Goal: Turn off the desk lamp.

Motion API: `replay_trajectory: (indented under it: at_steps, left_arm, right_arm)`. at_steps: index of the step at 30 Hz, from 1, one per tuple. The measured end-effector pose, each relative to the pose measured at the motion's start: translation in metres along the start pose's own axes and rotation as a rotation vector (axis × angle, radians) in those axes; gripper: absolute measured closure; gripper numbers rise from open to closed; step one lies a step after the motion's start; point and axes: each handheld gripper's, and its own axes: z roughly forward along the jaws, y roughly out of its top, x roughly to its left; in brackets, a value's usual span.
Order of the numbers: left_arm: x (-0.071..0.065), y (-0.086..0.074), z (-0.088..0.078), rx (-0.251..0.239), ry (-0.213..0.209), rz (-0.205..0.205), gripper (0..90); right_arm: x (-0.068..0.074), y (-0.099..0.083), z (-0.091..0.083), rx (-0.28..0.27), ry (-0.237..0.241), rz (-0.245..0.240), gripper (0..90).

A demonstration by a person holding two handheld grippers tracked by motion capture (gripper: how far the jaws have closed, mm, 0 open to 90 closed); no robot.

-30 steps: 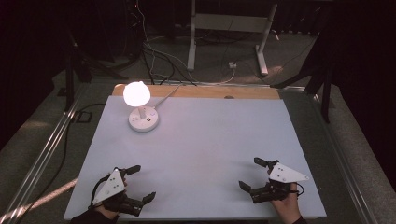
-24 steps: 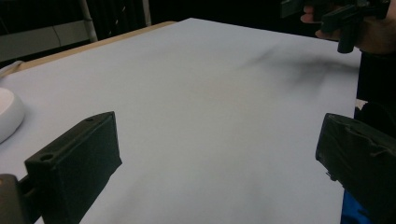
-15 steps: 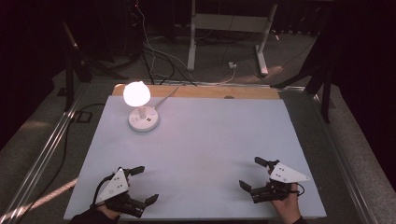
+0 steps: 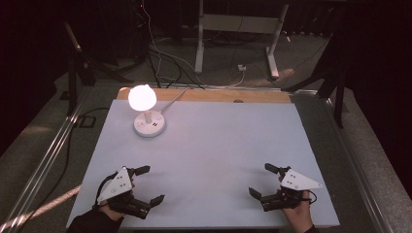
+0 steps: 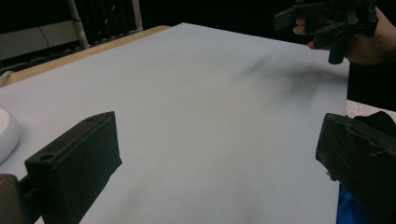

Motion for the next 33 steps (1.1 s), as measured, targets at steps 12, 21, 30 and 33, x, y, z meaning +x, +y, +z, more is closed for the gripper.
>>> replay_trajectory:
  at_steps: [12,21,30,33]
  left_arm:
    - [0.017,0.007,0.005,0.014,0.028,-0.035,0.5]
    - [0.031,0.006,0.012,0.034,0.059,-0.077,0.5]
    - [0.048,0.012,0.020,0.028,0.123,-0.129,0.5]
    - [0.053,0.014,0.022,0.035,0.144,-0.141,0.5]
  right_arm:
    - [0.000,0.000,0.000,0.000,0.002,0.005,0.0]
    - [0.000,-0.001,0.001,0.002,0.003,0.006,0.0]
    - [-0.001,-0.001,0.002,0.006,0.005,0.005,0.0]
    - [-0.001,-0.001,0.002,0.005,0.005,0.005,0.0]
